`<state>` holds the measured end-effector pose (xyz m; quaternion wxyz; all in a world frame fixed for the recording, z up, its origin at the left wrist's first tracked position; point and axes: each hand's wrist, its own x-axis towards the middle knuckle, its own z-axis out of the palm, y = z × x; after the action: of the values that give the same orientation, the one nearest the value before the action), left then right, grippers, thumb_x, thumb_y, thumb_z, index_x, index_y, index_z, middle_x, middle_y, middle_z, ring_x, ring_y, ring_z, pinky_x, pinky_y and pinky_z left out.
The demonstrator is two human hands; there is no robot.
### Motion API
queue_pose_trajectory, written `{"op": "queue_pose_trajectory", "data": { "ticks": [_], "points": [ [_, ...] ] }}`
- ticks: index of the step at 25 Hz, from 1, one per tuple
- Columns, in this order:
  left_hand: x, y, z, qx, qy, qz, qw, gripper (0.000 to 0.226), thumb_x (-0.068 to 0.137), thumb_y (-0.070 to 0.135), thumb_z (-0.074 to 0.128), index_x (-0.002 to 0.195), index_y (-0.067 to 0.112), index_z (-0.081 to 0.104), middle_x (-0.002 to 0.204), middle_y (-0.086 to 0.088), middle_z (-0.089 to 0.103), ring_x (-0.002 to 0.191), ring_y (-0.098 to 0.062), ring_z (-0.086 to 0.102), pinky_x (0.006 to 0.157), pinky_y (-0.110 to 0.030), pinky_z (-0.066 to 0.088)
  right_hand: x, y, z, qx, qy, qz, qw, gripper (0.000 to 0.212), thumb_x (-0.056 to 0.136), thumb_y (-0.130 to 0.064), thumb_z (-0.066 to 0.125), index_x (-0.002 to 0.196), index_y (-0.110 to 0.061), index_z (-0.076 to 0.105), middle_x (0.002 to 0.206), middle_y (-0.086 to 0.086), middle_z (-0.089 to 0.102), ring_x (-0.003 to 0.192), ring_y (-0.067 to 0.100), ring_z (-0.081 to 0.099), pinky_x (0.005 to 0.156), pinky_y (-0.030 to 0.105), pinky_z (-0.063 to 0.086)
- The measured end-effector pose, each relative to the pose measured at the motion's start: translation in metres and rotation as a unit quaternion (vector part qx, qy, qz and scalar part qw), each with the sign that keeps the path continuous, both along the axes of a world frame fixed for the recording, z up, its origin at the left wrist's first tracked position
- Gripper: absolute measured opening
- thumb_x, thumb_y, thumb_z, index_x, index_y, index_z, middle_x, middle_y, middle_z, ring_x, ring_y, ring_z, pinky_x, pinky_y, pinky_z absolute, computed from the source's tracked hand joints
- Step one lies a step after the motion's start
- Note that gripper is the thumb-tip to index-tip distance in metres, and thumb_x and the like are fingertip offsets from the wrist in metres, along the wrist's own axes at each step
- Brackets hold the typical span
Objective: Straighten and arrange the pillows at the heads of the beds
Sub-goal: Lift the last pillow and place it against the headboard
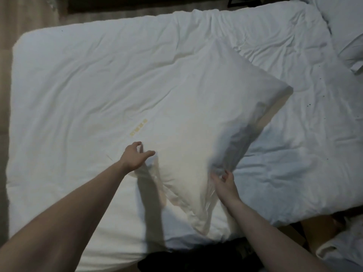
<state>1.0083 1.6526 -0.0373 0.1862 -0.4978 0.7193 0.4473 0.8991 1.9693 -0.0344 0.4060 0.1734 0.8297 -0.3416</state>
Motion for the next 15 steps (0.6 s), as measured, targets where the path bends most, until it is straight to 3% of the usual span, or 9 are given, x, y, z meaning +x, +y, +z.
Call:
{"op": "queue_pose_trajectory", "data": {
  "ticks": [1,3,6,9,11,13,15],
  "points": [
    [-0.007,0.004,-0.011,0.004,-0.010,0.000,1.000,0.089,0.067,0.067,0.077,0.137,0.016,0.057,0.134,-0.004,0.060,0.125,-0.029,0.059,0.100,-0.038,0.047,-0.011,0.008,-0.032,0.024,-0.008,0.008,1.000,0.102,0.055,-0.100,0.059,0.139,-0.043,0.045,0.135,-0.005,0.067,0.122,0.025,0.066,0.107,0.050,0.050],
    [-0.021,0.017,-0.032,0.008,-0.023,0.031,0.999,0.096,0.054,0.077,0.079,0.130,0.021,0.059,0.125,0.005,0.066,0.118,-0.025,0.064,0.103,-0.040,0.051,-0.026,0.020,-0.080,0.015,-0.031,-0.001,0.999,0.103,0.053,-0.100,0.057,0.136,-0.040,0.046,0.125,-0.006,0.070,0.113,0.026,0.068,0.101,0.051,0.055],
    [-0.047,0.024,-0.035,0.013,-0.056,0.016,0.998,0.069,0.063,0.063,0.087,0.104,0.011,0.069,0.095,-0.004,0.076,0.090,-0.026,0.074,0.079,-0.034,0.059,-0.042,0.001,-0.055,-0.053,-0.084,-0.088,0.991,0.079,0.072,-0.069,0.076,0.132,-0.023,0.057,0.118,0.000,0.074,0.102,0.025,0.073,0.094,0.051,0.061],
    [-0.081,0.034,-0.007,-0.018,-0.075,-0.027,0.997,0.059,0.053,0.053,0.082,0.091,0.008,0.076,0.094,-0.009,0.077,0.092,-0.029,0.072,0.082,-0.037,0.059,-0.060,-0.005,-0.024,-0.089,-0.059,-0.048,0.993,0.031,0.093,-0.031,0.072,0.114,-0.007,0.073,0.107,0.007,0.077,0.096,0.027,0.072,0.087,0.037,0.058],
    [-0.093,0.053,0.022,-0.046,-0.008,0.001,0.999,0.044,0.051,0.039,0.070,0.084,0.010,0.076,0.083,-0.008,0.078,0.082,-0.028,0.074,0.078,-0.043,0.062,-0.069,0.009,0.010,-0.078,0.010,0.014,0.997,0.020,0.095,-0.025,0.067,0.096,-0.005,0.073,0.093,0.008,0.075,0.089,0.027,0.069,0.076,0.031,0.049],
    [-0.095,0.088,0.062,-0.037,0.093,0.057,0.993,0.016,0.060,0.022,0.067,0.070,0.009,0.068,0.064,-0.006,0.073,0.061,-0.025,0.070,0.064,-0.046,0.063,-0.076,0.042,0.054,-0.080,0.060,0.054,0.994,0.018,0.096,-0.025,0.065,0.087,-0.010,0.069,0.088,0.008,0.075,0.086,0.026,0.070,0.074,0.033,0.049],
    [-0.089,0.126,0.099,-0.033,0.148,0.075,0.986,0.005,0.067,0.008,0.066,0.067,0.009,0.061,0.056,-0.005,0.065,0.050,-0.021,0.061,0.052,-0.038,0.056,-0.078,0.090,0.094,-0.096,0.083,0.089,0.988,0.018,0.096,-0.025,0.067,0.086,-0.011,0.070,0.087,0.005,0.077,0.083,0.020,0.071,0.074,0.035,0.053]
  ]
}}
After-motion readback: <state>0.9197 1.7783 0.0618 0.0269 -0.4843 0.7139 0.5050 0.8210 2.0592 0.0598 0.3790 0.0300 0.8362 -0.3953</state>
